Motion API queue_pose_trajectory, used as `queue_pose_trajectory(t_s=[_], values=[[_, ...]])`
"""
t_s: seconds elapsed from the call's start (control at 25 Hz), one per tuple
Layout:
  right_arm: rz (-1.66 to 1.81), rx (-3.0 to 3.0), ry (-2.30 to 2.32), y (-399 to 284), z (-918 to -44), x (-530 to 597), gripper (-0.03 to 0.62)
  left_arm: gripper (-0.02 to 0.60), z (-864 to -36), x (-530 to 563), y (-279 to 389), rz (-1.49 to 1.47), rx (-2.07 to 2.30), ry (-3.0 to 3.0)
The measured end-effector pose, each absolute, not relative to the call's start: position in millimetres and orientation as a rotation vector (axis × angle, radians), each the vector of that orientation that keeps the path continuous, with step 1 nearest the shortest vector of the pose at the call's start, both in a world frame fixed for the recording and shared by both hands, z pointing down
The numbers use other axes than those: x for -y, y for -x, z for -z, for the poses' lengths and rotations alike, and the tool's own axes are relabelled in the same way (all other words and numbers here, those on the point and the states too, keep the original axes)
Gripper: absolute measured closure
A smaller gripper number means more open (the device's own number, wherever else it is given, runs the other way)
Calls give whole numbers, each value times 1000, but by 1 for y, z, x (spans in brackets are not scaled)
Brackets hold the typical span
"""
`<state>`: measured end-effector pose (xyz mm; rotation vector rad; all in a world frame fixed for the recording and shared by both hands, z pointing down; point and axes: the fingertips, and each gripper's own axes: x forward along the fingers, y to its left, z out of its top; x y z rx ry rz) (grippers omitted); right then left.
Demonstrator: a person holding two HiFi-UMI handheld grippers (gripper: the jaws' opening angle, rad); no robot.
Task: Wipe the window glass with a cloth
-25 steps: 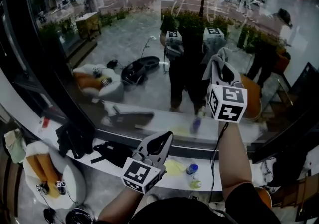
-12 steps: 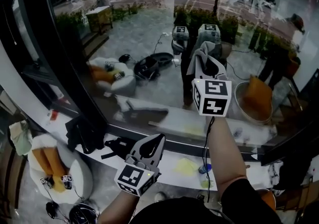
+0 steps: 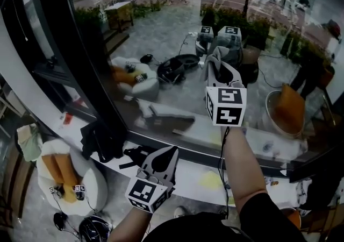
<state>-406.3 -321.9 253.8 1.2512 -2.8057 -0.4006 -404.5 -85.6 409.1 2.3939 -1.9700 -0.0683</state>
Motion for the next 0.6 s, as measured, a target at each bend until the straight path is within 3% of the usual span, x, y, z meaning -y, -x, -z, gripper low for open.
queue_pose_trajectory(t_s=[0.6], values=[[299,2859,-1219,397,-263,311,542,574,-411,79,400,66,1940,-2425]])
